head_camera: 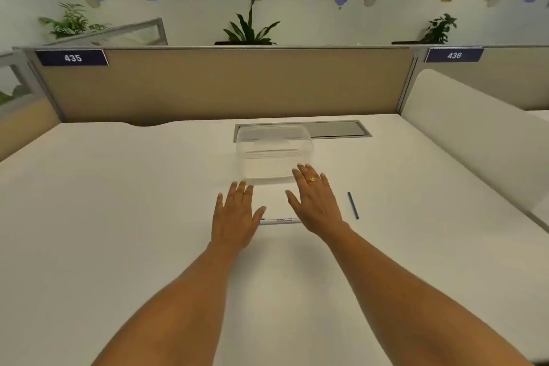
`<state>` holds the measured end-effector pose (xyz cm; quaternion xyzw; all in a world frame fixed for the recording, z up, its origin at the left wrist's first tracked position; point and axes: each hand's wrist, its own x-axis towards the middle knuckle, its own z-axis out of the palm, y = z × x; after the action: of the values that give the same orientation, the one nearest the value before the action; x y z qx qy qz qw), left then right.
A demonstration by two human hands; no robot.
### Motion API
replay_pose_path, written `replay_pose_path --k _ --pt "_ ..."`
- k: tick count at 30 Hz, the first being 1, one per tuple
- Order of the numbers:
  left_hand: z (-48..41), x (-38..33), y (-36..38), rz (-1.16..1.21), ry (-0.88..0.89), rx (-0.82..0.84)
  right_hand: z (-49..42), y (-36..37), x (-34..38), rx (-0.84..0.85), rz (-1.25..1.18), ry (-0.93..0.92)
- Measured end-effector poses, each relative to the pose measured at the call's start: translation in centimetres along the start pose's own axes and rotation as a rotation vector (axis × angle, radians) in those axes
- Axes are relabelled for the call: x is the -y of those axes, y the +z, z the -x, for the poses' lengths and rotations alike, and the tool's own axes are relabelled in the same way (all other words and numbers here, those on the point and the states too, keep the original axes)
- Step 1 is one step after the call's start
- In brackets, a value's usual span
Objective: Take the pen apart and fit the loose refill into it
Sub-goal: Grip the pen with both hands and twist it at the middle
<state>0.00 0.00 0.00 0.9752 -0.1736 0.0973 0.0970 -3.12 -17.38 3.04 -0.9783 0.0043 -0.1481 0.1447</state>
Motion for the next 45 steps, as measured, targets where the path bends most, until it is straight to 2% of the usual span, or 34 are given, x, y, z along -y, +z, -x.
replay_pose_path --k 7,14,26,31,37,45 --pt "1.5 0.5 1.4 0.092 -0.018 0.090 2.4 2.3 -1.0 0.102 0.012 0.020" --pt "2.2 1.4 2.4 0.133 -0.044 0.143 3.4 3.6 -1.9 0.120 0.007 0.031" --pt "2.2 1.5 2.6 0.157 -0.029 0.126 3.8 3.6 -2.7 0.093 -0.097 0.157" --pt "1.8 1.5 2.7 0.187 -0.053 0.105 3.7 3.2 -3.7 0.133 -0.162 0.215" --pt "0.4 1.7 2.2 0.258 -0.097 0.096 2.8 2.9 -5.3 0.213 -0.207 0.203" --pt "-0.3 1.4 2.1 0.280 -0.153 0.079 1.5 3.1 -6.3 0.223 -0.252 0.173"
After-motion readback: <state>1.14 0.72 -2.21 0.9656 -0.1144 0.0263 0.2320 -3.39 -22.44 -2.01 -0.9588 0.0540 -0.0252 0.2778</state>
